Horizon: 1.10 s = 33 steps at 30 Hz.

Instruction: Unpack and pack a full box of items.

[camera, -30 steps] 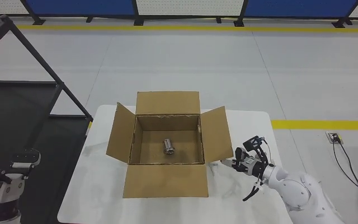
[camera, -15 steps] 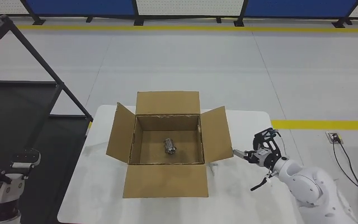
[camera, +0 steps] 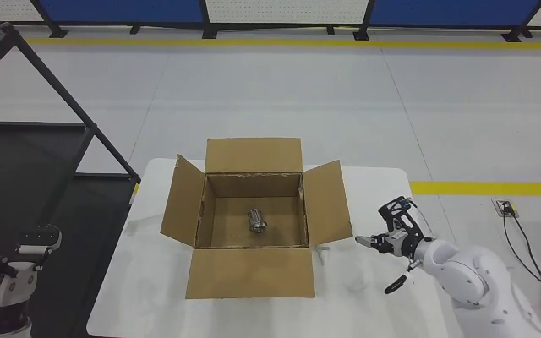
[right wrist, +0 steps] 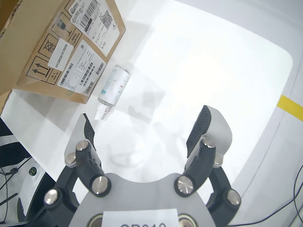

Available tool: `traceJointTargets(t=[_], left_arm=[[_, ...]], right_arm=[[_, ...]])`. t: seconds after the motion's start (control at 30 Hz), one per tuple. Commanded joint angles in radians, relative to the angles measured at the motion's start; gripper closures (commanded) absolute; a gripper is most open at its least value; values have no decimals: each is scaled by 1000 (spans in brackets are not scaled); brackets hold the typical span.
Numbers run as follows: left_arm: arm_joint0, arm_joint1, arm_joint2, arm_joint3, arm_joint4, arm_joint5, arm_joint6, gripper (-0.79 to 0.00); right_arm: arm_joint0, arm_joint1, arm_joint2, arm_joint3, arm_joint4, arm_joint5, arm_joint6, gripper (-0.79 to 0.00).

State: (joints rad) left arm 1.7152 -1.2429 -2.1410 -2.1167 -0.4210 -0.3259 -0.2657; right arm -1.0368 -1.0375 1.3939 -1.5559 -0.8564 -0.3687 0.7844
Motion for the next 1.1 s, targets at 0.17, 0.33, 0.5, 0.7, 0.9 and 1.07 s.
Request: traceJointTargets(t=[0.17, 0.33, 0.5, 0.7, 0.9, 1.07], left_arm=[[0, 0, 0, 0, 0, 0, 0, -785], [0, 0, 0, 0, 0, 0, 0, -785], [0, 0, 0, 0, 0, 0, 0, -785], [0, 0, 0, 0, 0, 0, 0, -785], [0, 0, 0, 0, 0, 0, 0, -785], [0, 0, 0, 0, 0, 0, 0, -785]], right_arm=[[129, -44, -213, 168, -51, 94, -65, -785], [142, -65, -285, 239, -79, 110, -170, -785], [141, -82, -335, 282, -105, 131, -266, -785], [161, -102, -388, 319, -140, 139, -318, -785], [185, -120, -426, 347, -185, 200, -324, -785], [185, -128, -423, 342, -225, 304, -330, -785]])
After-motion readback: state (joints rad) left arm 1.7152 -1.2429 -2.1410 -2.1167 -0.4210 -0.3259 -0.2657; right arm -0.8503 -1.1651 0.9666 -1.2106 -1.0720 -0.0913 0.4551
